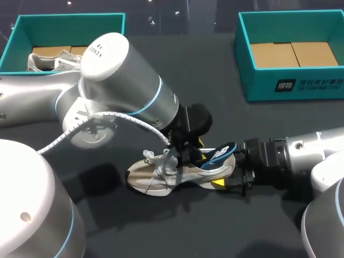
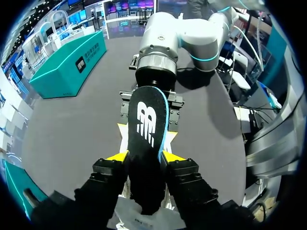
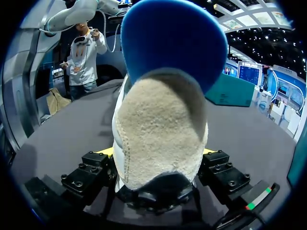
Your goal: Take the shoe out of the shoebox, open the shoe tongue, remove and reinsert the insole, then place the shoe into the shoebox
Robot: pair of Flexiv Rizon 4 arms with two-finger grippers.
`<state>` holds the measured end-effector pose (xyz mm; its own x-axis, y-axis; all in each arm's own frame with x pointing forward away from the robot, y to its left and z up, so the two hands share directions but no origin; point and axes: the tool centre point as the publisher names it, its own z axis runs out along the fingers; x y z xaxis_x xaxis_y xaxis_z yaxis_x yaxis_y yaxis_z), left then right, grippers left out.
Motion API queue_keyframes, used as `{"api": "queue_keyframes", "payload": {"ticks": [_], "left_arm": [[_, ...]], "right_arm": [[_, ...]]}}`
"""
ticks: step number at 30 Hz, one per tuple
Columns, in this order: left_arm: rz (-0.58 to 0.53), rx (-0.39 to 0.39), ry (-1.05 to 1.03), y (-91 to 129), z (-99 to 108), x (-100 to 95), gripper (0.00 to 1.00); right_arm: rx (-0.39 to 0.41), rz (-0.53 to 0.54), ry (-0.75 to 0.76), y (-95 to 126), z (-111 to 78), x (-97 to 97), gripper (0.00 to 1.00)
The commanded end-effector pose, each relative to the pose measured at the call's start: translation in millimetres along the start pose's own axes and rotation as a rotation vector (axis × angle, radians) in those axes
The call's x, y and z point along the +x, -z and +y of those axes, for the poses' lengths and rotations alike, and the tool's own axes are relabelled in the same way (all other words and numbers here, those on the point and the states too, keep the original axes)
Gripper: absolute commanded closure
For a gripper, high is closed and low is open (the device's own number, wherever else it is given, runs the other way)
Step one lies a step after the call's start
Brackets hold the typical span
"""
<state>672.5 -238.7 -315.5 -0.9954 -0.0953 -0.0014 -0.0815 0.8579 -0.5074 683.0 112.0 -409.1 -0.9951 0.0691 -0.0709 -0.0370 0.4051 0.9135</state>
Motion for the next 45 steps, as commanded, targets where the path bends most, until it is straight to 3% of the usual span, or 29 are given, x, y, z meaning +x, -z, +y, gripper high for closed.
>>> {"api": "queue_keyframes", "payload": {"ticks": [1,10,27,36,45], "left_arm": [[-0.02,0.026,0.0,1,2,6.4,0.54],[-0.097,0.063,-0.031,-11,-13,16.7,0.53],[-0.235,0.061,-0.025,-37,-26,19.3,0.5],[-0.287,0.052,0.005,-46,-25,11.2,0.54],[-0.304,0.04,0.045,-48,-18,-2.6,0.66]], "right_arm": [[0.005,-0.001,0.0,1,0.3,1.2,1.0],[0.005,-0.001,0.0,1,0.3,1.2,1.0],[0.005,-0.001,0.0,1,0.3,1.2,1.0],[0.005,-0.001,0.0,1,0.3,1.2,1.0],[0.005,-0.001,0.0,1,0.3,1.2,1.0]]}}
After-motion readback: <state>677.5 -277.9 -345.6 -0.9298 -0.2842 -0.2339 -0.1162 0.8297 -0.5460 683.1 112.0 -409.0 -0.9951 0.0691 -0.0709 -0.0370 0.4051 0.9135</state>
